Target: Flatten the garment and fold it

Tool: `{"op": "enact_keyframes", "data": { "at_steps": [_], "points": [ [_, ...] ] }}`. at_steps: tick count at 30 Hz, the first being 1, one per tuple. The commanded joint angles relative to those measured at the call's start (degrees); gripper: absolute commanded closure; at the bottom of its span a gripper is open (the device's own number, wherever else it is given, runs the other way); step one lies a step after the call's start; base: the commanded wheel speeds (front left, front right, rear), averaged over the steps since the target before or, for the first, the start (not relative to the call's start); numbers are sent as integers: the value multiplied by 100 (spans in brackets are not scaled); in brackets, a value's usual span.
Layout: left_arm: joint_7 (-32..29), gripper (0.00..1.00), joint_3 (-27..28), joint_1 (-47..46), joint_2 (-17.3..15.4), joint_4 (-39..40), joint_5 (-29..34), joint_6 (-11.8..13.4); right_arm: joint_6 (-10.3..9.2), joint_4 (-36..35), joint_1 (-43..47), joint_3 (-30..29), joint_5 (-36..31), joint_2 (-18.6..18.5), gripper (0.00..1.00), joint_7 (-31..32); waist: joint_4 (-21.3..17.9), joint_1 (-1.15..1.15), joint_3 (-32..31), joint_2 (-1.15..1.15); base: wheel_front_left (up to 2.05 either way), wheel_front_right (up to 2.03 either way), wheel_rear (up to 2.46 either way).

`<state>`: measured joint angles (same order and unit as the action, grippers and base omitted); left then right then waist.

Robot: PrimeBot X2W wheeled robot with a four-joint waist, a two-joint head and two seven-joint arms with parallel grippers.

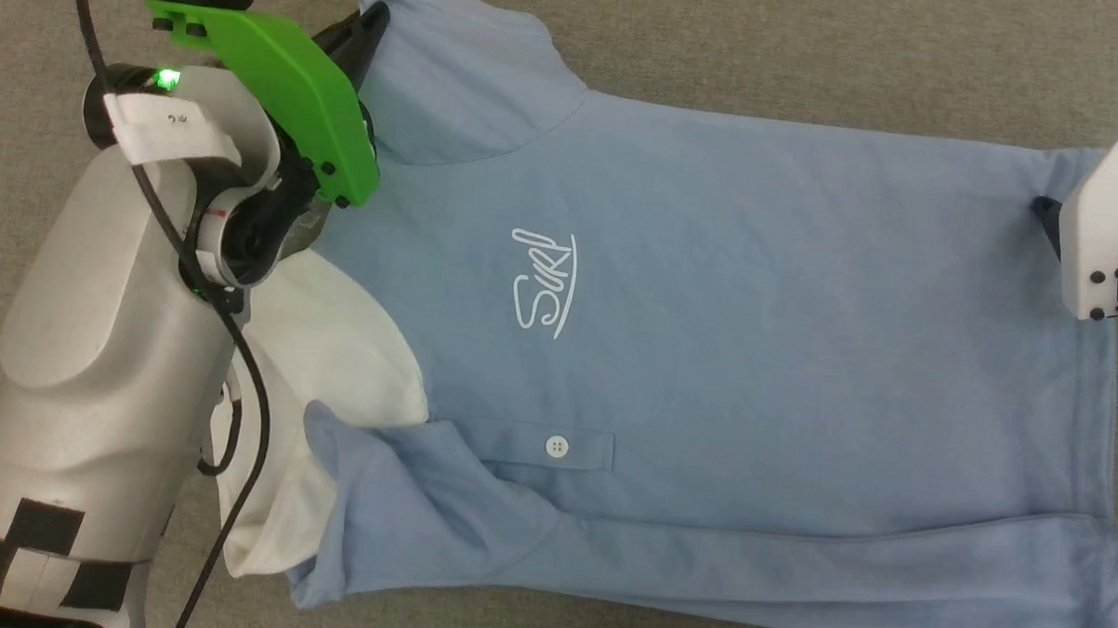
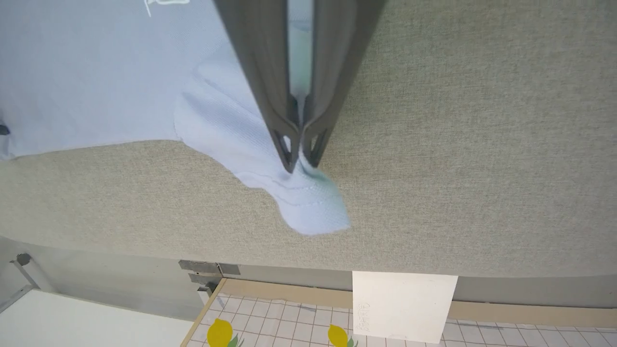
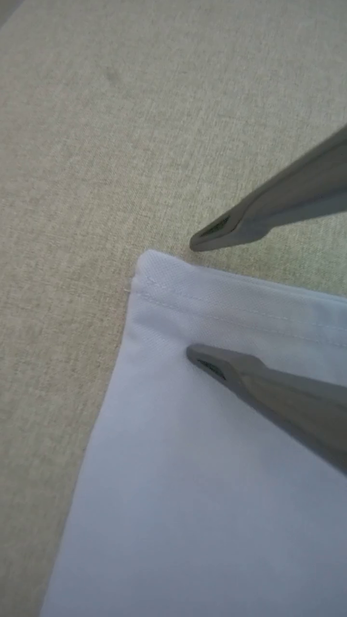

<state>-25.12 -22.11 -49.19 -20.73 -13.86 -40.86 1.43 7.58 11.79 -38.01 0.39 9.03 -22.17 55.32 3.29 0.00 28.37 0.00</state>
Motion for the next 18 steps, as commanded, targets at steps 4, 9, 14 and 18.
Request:
{"op": "enact_keyframes", "data": {
  "at_steps": [4,9,14,18],
  "points": [
    [-12,100,40,231,-74,198,-33,100,-9,171,-113,36,66,-32,100,28,54,0,-21,0,0,0,0],
    [55,100,57,398,-104,252,-71,109,-9,104,3,-141,201,-79,100,-336,51,0,-379,0,0,0,0],
    [128,100,125,727,-106,389,-242,99,-9,-131,483,-529,423,-3,100,-732,39,0,-945,0,0,0,0],
    [160,100,244,1261,-180,678,-416,201,-9,-407,1110,-769,538,145,100,-853,-41,0,-1371,0,0,0,0]
  ]
}}
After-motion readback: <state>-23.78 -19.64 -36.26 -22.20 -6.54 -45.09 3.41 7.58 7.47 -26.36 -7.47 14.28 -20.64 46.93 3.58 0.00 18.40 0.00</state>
